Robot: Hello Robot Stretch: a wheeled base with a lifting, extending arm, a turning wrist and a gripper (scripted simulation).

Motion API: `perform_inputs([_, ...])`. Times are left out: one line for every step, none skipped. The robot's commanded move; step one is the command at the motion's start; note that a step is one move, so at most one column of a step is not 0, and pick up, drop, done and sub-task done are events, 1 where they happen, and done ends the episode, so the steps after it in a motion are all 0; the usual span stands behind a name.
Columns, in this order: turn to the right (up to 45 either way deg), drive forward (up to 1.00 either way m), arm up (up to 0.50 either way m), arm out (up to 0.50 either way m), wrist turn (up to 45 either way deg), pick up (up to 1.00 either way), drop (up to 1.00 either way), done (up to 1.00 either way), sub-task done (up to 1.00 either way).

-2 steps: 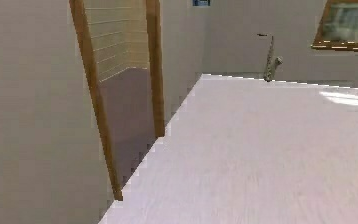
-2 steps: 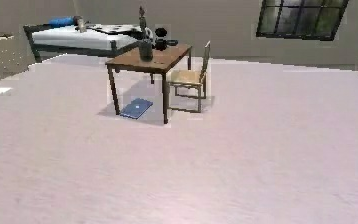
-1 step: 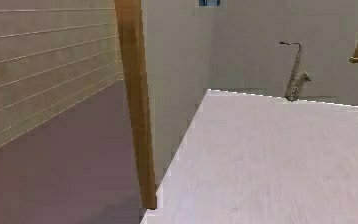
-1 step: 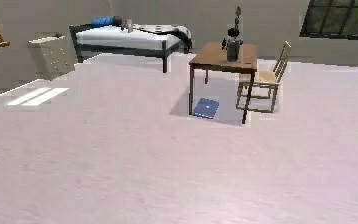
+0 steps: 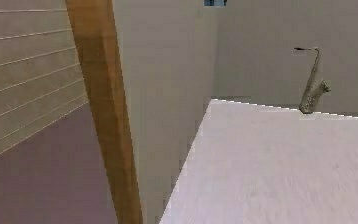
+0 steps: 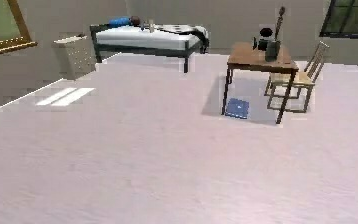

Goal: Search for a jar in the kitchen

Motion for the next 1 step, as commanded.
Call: perform_inputs([-45.0,0.00,0.00,0.00,0.0,0.00,0.00,0.00,0.00])
